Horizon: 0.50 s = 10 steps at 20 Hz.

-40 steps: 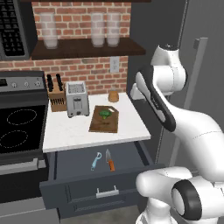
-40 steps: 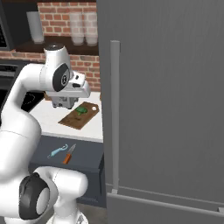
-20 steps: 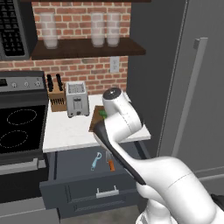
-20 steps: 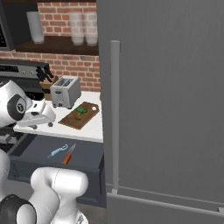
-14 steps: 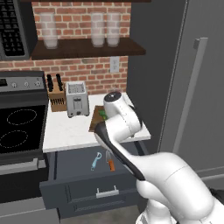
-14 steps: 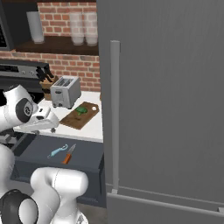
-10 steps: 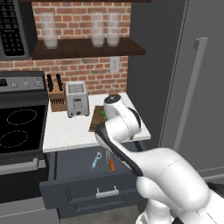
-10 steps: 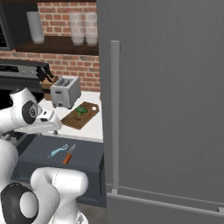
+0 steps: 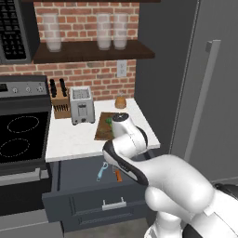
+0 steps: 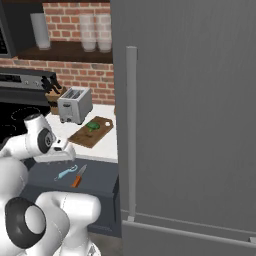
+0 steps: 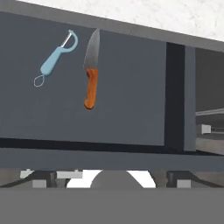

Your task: Place the appropriate cutting tool for cutting the broccoli skin on the cutting board.

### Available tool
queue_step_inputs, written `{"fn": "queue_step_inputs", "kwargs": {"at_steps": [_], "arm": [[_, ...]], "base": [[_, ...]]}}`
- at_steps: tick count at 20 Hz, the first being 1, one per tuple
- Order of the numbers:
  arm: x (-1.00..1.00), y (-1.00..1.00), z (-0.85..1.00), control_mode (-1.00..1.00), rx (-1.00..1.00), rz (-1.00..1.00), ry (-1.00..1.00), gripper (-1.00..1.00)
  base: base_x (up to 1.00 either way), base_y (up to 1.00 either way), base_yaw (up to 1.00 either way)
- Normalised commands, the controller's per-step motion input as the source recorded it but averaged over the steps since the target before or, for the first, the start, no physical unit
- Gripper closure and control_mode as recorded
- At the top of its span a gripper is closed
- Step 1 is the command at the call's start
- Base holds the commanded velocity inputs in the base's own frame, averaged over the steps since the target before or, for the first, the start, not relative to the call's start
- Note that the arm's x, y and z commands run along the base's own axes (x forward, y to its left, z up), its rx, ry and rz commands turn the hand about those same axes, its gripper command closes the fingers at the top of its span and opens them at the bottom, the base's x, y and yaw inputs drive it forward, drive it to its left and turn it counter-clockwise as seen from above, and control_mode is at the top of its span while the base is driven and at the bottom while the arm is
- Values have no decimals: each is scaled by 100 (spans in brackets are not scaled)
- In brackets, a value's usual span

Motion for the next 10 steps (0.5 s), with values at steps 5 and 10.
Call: {"fn": "queue_step_inputs", "kwargs": {"at_steps": [5, 10], "arm": [[1, 0, -52, -100, 4, 0, 3, -100], [0, 0, -50, -100, 5, 0, 2, -100]], "base": [[0, 0, 0], [0, 0, 0]]}}
